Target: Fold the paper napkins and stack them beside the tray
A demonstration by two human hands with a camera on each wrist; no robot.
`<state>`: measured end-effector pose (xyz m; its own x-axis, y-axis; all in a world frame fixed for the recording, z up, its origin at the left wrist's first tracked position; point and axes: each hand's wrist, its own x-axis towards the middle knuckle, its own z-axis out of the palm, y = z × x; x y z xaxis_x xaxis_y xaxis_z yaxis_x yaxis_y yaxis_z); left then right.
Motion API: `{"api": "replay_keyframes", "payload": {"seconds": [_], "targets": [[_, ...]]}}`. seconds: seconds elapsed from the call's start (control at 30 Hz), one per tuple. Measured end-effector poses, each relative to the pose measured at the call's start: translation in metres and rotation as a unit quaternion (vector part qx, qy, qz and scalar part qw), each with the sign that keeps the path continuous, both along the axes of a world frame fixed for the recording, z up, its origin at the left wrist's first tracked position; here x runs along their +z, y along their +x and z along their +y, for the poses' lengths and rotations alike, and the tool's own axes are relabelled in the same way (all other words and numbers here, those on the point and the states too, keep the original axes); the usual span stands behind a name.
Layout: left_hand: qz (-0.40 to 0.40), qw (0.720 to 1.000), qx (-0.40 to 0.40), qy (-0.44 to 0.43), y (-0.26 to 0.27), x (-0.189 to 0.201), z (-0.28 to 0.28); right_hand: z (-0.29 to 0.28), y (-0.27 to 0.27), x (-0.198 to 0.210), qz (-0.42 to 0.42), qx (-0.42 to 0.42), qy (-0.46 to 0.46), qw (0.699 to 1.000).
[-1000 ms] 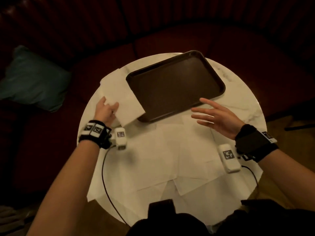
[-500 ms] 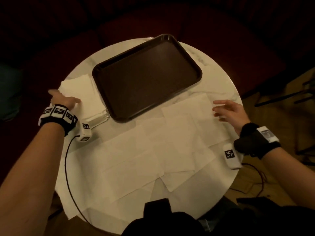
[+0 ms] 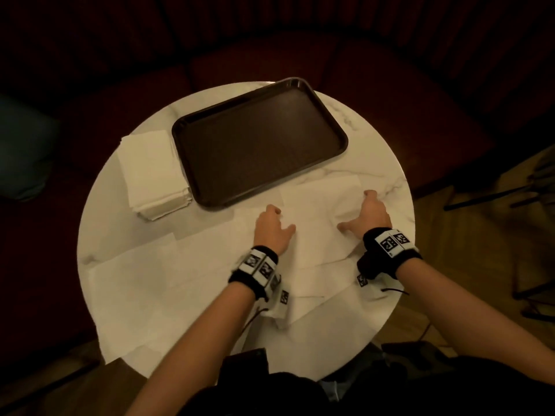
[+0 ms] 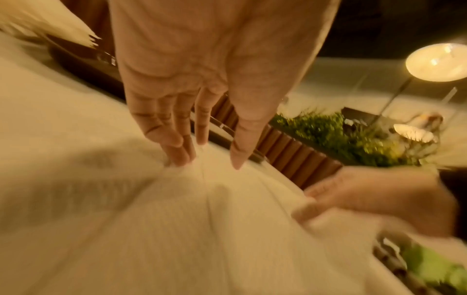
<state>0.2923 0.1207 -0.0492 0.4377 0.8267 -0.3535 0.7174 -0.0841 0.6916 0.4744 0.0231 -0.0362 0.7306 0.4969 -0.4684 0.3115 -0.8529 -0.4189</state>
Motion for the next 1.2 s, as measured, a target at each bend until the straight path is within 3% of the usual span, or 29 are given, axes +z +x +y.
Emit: {"api": "replay_keyframes", "payload": {"seconds": [0.13, 0.27, 0.37, 0.53, 0.67, 0.8, 0.87, 1.0, 1.2], "targets": [[0.019, 1.0, 0.002, 0.017, 0.008, -0.011, -0.022, -0.002, 0.005, 0.007, 0.003, -0.017, 0.016, 1.0], [0.02, 1.0, 0.008, 0.012, 0.007, -0.013, -0.019, 0.0, 0.0, 0.015, 0.036, -0.013, 0.146, 0.989], [-0.018, 0.999, 0.044, -0.015, 0.004, -0.014, -0.015, 0.006, -0.016, 0.021, 0.072, 0.043, 0.208, 0.974], [-0.137, 0.975, 0.16, -0.066, 0.002, -0.014, -0.012, 0.022, -0.048, 0.012, 0.085, 0.232, 0.133, 0.96], [-0.15, 0.973, 0.158, -0.077, 0.001, -0.008, -0.01, 0.02, -0.054, -0.001, 0.104, 0.328, 0.042, 0.938], [-0.106, 0.986, 0.115, -0.064, -0.002, -0.015, -0.007, 0.016, -0.038, -0.005, 0.073, 0.181, 0.139, 0.971], [-0.092, 0.989, 0.1, -0.065, -0.002, -0.016, -0.006, 0.02, -0.027, -0.009, 0.022, 0.116, 0.124, 0.985], [-0.081, 0.993, 0.07, -0.058, 0.0, -0.019, -0.004, 0.03, -0.017, -0.02, 0.018, 0.082, 0.04, 0.996], [-0.073, 0.995, 0.042, -0.053, -0.001, -0.019, -0.002, 0.043, -0.02, -0.014, 0.056, 0.052, 0.085, 0.993]]}}
